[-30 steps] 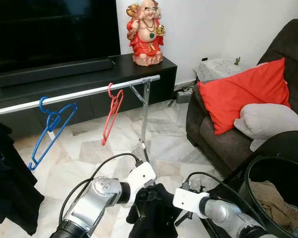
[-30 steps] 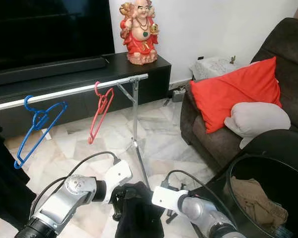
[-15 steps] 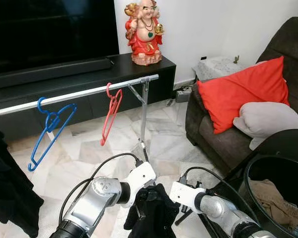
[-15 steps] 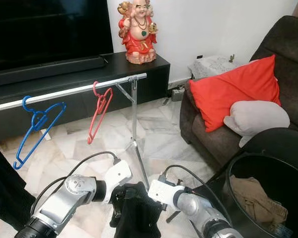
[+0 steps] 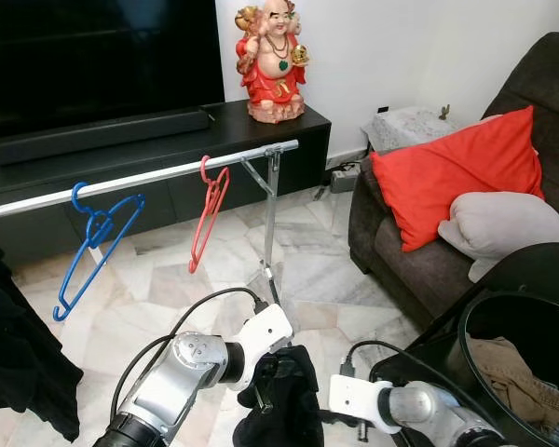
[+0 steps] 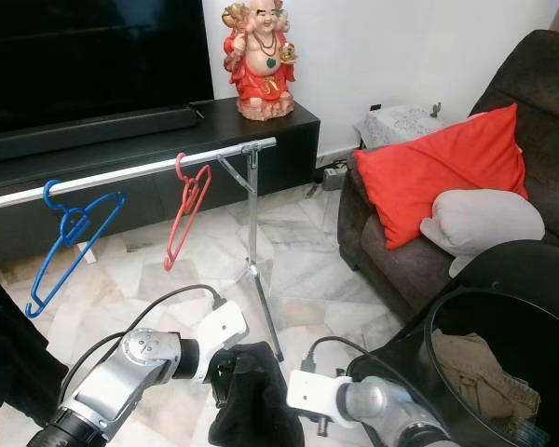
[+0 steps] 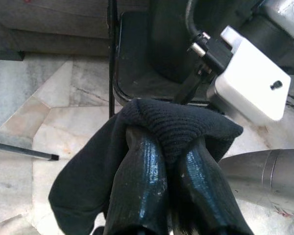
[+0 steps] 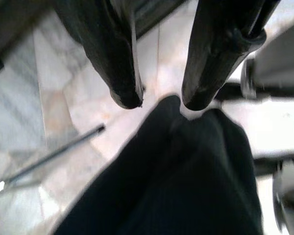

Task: Hang hanger

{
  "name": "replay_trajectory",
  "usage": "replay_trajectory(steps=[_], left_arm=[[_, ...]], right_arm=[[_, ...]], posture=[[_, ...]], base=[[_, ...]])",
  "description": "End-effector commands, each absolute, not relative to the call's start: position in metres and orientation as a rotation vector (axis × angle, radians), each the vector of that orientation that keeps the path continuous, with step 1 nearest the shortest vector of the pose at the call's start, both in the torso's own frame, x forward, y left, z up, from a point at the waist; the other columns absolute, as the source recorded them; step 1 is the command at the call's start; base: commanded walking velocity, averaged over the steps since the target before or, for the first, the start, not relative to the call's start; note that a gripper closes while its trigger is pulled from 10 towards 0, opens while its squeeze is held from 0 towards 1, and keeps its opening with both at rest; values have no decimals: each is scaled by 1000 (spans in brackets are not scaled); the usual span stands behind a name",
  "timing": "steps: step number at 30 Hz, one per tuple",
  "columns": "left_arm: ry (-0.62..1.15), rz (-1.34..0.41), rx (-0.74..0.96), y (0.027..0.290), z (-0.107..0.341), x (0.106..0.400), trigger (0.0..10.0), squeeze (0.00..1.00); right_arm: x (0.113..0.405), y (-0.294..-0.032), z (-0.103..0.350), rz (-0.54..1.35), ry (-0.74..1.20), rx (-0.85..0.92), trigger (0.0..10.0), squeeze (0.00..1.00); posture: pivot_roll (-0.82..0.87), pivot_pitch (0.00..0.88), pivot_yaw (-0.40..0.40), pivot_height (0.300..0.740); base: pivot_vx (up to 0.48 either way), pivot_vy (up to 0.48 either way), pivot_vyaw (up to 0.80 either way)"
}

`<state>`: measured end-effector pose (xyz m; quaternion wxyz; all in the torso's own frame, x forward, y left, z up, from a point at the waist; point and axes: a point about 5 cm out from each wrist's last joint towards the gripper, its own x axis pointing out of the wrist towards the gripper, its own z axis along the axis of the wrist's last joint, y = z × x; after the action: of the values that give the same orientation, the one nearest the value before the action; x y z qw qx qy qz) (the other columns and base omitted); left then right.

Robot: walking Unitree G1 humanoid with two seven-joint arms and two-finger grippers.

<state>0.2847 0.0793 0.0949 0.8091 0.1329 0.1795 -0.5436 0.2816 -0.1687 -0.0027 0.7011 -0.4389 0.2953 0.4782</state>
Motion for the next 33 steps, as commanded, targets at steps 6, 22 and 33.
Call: replay_trajectory(steps=[6,22,33], left_arm=[[361,-1176,282,77,100,285,0,0],[365,-1147,267,78,98,288,0,0],[365,-1147,267,78,98,288,0,0]], right_arm=[[291,-170,7,1026,637,-911,10000,0],[272,-157,35,1395,556,-591,10000,1000],[272,-157,35,1395,556,-591,10000,1000]], posture=[[79,44,-1,740],[69,39,-1,740],[69,39,-1,740]], base=[[0,0,0],[0,0,0],[0,0,0]])
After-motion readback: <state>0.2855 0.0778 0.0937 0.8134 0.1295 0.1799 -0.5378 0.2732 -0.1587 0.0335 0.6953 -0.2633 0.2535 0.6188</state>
